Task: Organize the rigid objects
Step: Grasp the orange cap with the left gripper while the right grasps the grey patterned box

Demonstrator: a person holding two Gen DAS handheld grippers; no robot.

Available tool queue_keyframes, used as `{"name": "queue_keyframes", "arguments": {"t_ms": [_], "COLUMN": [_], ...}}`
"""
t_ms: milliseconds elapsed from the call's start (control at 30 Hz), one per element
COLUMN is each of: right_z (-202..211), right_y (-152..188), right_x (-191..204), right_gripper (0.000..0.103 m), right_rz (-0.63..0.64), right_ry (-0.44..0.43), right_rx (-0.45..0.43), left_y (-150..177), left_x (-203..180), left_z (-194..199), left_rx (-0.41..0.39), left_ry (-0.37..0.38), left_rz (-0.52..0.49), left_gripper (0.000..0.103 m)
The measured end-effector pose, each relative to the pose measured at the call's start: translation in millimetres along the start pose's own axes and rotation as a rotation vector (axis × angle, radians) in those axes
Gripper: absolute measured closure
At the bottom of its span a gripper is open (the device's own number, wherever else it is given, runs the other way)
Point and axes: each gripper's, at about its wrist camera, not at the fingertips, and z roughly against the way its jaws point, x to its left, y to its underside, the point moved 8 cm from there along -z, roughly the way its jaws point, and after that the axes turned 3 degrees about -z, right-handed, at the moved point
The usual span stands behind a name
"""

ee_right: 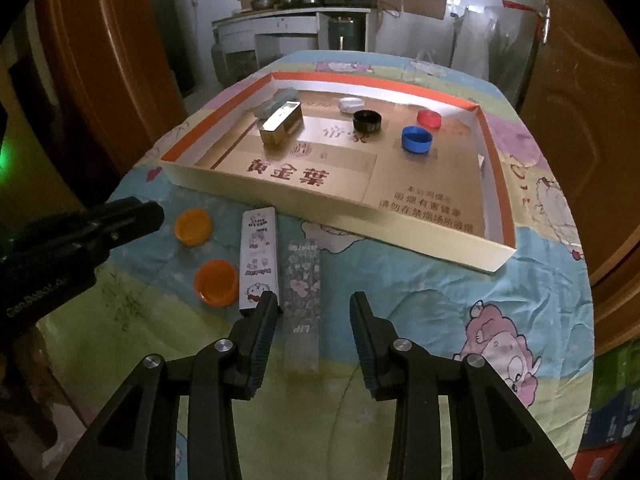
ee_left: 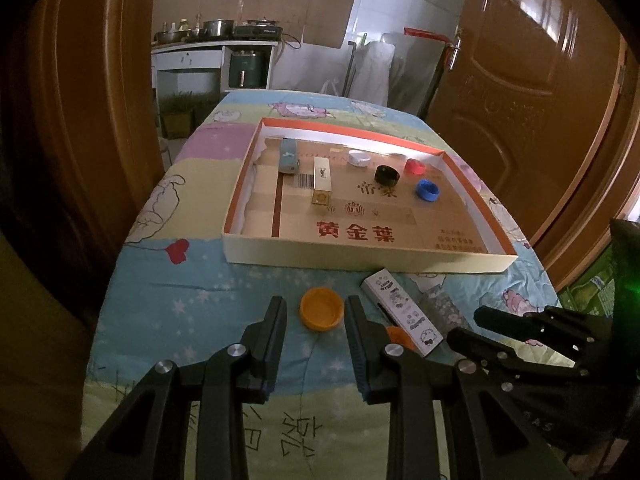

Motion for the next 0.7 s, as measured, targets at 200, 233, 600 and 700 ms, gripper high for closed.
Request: {"name": "queue_keyframes", "arguments": {"t_ms": [200, 233, 600, 700], "right_z": [-5, -5, -9, -10], "right_y": [1, 1, -2, -2], "right_x": [2, 3, 2, 1], "right_gripper": [0.083, 0.083, 0.083, 0.083], "right_rz": [0.005, 0.011, 0.008, 0.004], "right_ry": [-0.013, -0.008, -0.017, -0.025], "right_rx": [0.008, 0.006, -0.002, -0.003], "left_y": [1, 1, 6, 7], "left_x": [-1, -1, -11, -7], "left_z": [-5, -6, -31, -38], "left_rx": [0.009, 0.012, 0.073, 0.091], "left_ry": [0.004, 0.006, 0.005, -0.014], "left_rz": [-0.008, -0.010, -0.042, -0.030], "left_gripper": [0.073, 0.073, 0.073, 0.073]}}
